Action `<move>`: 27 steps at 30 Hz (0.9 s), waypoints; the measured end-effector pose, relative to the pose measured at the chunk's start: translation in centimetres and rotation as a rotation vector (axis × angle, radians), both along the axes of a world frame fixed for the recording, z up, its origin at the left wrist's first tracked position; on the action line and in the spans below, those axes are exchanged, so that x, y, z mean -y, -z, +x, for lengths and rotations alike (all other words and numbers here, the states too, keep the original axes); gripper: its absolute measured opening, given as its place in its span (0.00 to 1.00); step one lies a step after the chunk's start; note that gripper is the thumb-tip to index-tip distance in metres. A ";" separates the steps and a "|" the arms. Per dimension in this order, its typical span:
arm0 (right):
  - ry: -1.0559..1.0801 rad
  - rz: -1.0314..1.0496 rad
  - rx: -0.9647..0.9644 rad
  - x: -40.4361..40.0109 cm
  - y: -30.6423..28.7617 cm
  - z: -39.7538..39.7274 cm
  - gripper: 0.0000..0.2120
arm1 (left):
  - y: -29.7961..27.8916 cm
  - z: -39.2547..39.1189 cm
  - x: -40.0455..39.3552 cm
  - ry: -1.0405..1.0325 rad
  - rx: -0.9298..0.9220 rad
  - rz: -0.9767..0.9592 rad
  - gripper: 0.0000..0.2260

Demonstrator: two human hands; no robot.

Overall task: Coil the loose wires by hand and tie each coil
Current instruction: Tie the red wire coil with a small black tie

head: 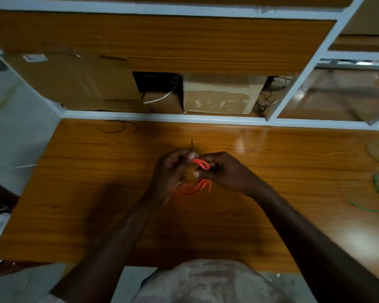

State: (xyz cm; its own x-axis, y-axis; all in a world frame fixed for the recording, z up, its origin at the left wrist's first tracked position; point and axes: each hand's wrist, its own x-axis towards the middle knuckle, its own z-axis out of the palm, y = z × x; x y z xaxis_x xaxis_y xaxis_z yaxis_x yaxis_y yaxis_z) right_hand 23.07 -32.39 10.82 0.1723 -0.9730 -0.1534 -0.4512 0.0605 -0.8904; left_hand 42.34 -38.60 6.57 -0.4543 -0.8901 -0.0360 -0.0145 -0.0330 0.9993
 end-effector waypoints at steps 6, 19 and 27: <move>0.164 0.101 0.247 3.7 3.5 8.6 0.11 | 1.2 7.4 3.7 -0.154 0.146 -0.071 0.04; 0.222 0.258 0.287 17.8 10.3 26.2 0.09 | 7.4 29.7 12.9 -0.261 0.314 0.111 0.15; 0.084 0.173 -0.074 25.8 13.6 31.8 0.19 | 10.9 34.7 18.6 -0.440 0.537 -0.067 0.22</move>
